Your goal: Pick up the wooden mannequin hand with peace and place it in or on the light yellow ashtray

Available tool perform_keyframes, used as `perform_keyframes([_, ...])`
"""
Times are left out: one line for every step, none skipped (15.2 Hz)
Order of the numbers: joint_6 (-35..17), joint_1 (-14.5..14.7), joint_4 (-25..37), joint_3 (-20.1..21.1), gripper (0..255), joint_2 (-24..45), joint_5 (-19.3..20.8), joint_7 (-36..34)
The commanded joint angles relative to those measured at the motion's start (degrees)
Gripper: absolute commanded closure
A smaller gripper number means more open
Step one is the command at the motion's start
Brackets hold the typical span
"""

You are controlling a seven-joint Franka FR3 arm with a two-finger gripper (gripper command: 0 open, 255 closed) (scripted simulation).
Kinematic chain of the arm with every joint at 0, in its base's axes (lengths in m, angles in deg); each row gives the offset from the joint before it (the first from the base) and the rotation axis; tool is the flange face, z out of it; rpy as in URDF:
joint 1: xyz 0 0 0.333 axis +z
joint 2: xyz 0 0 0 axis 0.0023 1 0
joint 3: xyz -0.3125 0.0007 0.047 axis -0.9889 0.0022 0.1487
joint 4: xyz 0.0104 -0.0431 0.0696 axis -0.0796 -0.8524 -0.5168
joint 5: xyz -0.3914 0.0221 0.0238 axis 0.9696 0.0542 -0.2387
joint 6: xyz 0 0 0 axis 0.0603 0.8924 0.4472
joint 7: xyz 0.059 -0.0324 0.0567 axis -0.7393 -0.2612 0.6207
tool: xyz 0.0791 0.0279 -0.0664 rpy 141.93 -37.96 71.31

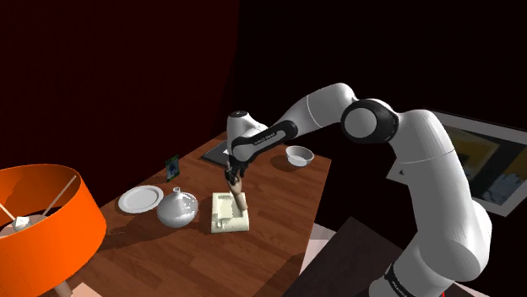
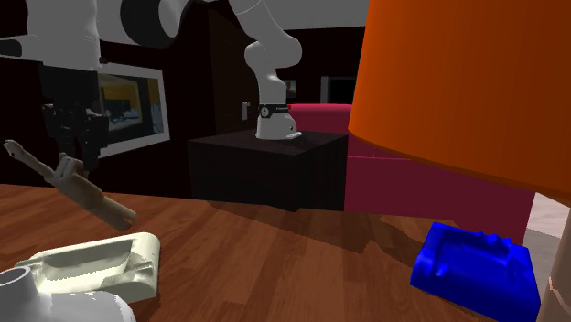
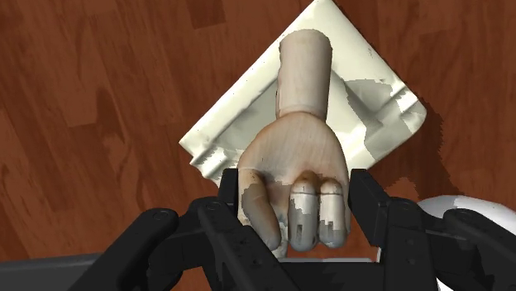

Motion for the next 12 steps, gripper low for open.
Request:
perform_keyframes([-1.0, 0.2, -0.1, -0.2, 255, 0.9, 0.3, -0.4])
perform_keyframes([-1.4, 0.3, 0.0, -0.3, 255, 1.4, 0.4, -0.5])
perform_keyframes([-2.2, 0.4, 0.2, -0.6, 255, 2.4, 0.7, -0.7])
perform_keyframes([-2.2, 0.4, 0.2, -0.6, 255, 2.4, 0.7, -0.7])
perform_keyframes([-2.2, 0.4, 0.2, -0.6, 255, 2.4, 0.7, -0.7])
perform_keyframes([-2.2, 0.4, 0.2, -0.6, 255, 2.4, 0.7, -0.7])
perform_keyframes([-2.2, 0.4, 0.2, -0.6, 255, 2.4, 0.7, -0.7])
perform_keyframes([-2.2, 0.4, 0.2, -0.6, 255, 2.4, 0.7, -0.7])
perform_keyframes([-2.2, 0.4, 0.2, -0.6, 255, 2.4, 0.7, -0.7])
perform_keyframes([-2.2, 0.4, 0.2, -0.6, 255, 2.4, 0.7, -0.7])
perform_keyframes([-2.2, 0.4, 0.2, -0.6, 255, 2.4, 0.7, -0.7])
perform_keyframes([-2.2, 0.4, 0.2, -0.6, 0, 2.4, 0.7, -0.7])
